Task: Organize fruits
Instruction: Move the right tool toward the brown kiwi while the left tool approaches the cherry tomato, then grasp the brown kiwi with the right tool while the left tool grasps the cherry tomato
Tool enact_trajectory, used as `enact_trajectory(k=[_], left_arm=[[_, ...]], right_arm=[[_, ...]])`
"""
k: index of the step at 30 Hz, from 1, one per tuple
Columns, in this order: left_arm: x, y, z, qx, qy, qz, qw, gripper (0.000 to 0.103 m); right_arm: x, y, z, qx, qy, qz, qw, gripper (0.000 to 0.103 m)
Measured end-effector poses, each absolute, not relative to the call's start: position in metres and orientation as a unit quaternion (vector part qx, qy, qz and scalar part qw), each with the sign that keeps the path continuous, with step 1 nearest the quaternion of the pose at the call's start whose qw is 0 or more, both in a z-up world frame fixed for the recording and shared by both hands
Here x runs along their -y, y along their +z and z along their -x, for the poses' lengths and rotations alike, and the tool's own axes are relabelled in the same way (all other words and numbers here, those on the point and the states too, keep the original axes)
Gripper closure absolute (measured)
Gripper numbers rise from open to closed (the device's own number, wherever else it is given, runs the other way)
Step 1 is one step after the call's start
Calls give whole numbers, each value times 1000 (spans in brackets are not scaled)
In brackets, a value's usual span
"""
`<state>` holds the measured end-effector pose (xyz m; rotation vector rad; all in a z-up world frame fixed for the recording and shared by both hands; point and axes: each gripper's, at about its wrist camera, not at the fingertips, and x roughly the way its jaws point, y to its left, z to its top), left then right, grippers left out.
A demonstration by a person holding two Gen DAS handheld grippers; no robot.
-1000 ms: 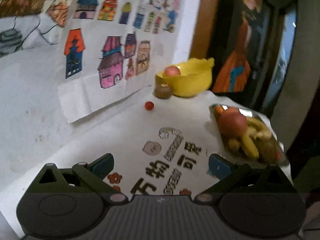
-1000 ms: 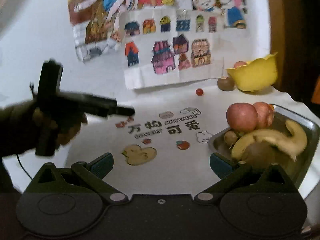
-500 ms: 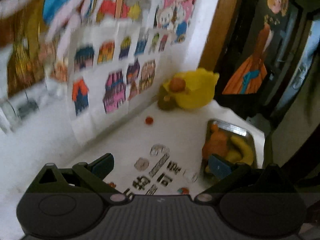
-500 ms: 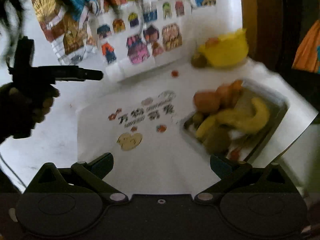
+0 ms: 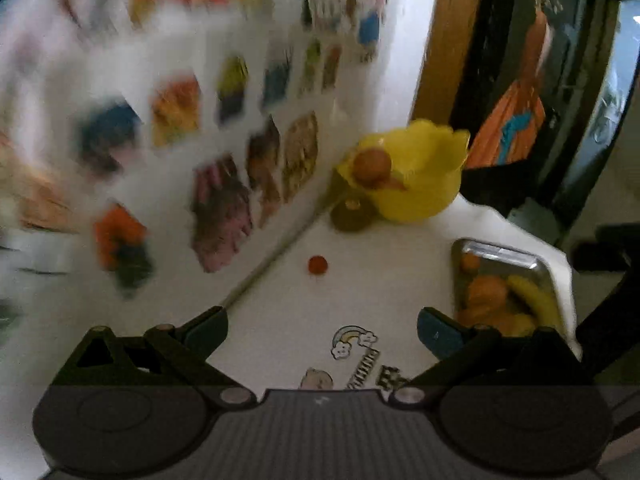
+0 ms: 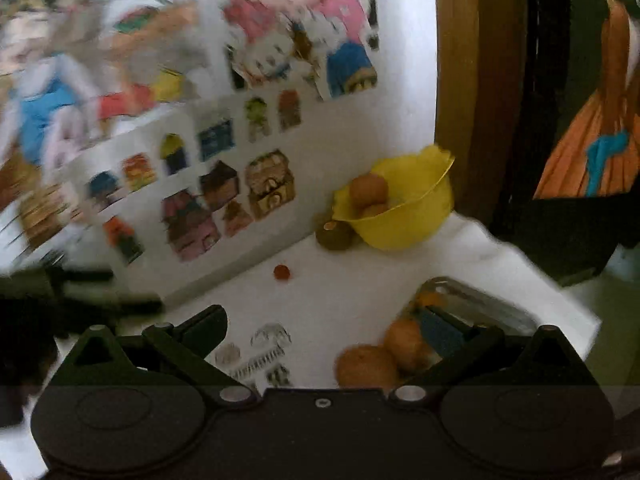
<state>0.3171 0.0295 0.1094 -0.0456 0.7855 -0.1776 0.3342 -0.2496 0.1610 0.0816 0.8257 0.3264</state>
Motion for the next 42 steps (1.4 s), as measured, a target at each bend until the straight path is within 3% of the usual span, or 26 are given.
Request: enact_trajectory(k=[9,19,26,30,35,39,42], left_arm=[[-24,12,-405,-370,-131,-16,920,1],[-2,-15,-448,-371,-157,-51,914,14],[6,-32,-472,-393,-161,-55,904,37],[9,-34,-474,-384,-161,-53,908,41],[-3,-31,-469,-380,-157,-54,910,66],[-10,-31,-466,-377,-155,-45,912,74],[-13,-31,-465,-377,-150,-40,913,74]], right_arm=[[212,59,-468,-417,139,-119,890,7],[195,16,-524,-417,128,-114,893,18],[185,-1,-542,-425,124,-106,890,21],[179,-8,-548,-423,111,-108,893,21],[173,-18,-555,-420,93,-123,894,21],[168,-26,-559,-415,81,-133,896,21],[165,-32,-562,-411,67,-138,898,22]])
